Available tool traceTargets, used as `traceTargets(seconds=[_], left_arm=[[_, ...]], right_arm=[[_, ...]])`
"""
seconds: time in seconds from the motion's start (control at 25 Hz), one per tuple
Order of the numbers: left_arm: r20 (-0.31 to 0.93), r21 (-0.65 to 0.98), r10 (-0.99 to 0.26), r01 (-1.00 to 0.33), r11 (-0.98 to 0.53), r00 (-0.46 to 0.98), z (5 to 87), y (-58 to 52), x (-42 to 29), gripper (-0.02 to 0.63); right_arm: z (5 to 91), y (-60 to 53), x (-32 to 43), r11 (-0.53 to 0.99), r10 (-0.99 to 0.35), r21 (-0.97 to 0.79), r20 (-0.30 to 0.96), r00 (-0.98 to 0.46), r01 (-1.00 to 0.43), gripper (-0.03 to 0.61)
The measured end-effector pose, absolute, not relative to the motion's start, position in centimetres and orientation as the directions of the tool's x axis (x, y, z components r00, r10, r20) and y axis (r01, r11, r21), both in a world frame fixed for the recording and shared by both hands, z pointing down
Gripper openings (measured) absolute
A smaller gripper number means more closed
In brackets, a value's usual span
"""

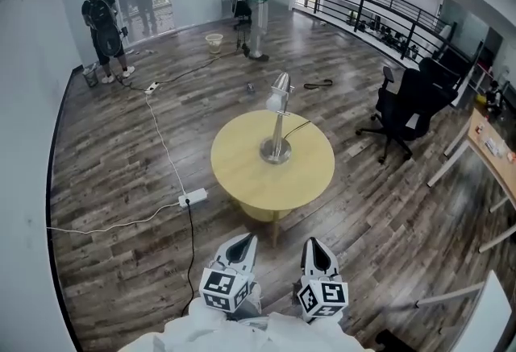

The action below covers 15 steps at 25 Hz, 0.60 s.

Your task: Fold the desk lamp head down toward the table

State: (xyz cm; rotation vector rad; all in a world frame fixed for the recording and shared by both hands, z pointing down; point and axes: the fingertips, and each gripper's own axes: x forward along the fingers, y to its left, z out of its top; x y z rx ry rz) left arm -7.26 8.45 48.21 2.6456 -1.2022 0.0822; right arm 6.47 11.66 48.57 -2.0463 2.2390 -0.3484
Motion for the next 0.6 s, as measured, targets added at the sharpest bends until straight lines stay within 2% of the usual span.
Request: traceTargets(seconds=[0.6], left_arm=[[0.153, 0.183, -0.702, -0.718, -0.672, 0.696, 48.5, -8.1, -3.9, 0.000]], right_arm=[[49.1, -4.2, 9.3, 0.026, -0.993, -0.232, 0.102, -0.051, -0.972, 0.011]])
